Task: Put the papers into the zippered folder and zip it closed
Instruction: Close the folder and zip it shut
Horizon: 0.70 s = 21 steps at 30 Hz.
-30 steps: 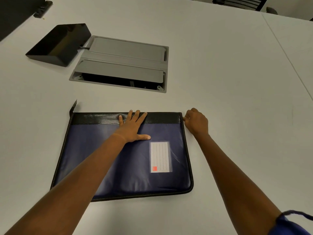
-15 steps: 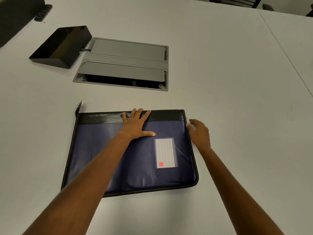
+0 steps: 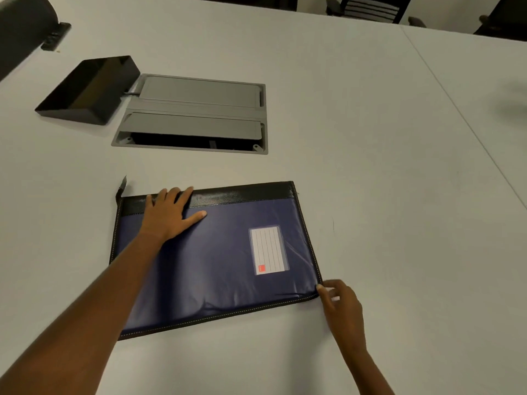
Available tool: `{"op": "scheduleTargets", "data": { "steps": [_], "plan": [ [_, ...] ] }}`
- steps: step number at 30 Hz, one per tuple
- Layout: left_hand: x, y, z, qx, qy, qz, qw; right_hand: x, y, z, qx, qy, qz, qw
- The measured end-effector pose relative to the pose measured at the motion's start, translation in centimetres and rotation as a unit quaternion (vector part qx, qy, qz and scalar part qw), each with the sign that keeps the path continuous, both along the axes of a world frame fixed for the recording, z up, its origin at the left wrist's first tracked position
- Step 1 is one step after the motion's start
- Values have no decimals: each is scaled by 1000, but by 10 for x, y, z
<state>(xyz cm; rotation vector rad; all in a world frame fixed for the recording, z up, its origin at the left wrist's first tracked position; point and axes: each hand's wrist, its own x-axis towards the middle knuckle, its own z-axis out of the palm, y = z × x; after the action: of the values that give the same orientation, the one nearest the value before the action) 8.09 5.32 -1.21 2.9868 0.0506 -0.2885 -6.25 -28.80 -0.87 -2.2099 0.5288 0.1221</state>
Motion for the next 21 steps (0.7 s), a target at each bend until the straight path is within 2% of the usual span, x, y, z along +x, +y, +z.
{"op": "scheduleTargets", "data": {
  "steps": [3,6,10,16,21],
  "plan": [
    [-6,4,-3,-3,10,17,1000,5,1,-1,96,22,-38,994],
    [-9,4,-3,-1,26,31,999,21,-2,-1,128,38,-61,989],
    [-16,5,0,-18,24,65,997,55,-11,1,110,47,-59,991],
    [-33,4,8,-18,39,88,995,115,-17,12,25,31,-40,998],
    [-46,-8,12,1,53,109,993,106,-1,16,7,-28,-81,996]
  ]
}}
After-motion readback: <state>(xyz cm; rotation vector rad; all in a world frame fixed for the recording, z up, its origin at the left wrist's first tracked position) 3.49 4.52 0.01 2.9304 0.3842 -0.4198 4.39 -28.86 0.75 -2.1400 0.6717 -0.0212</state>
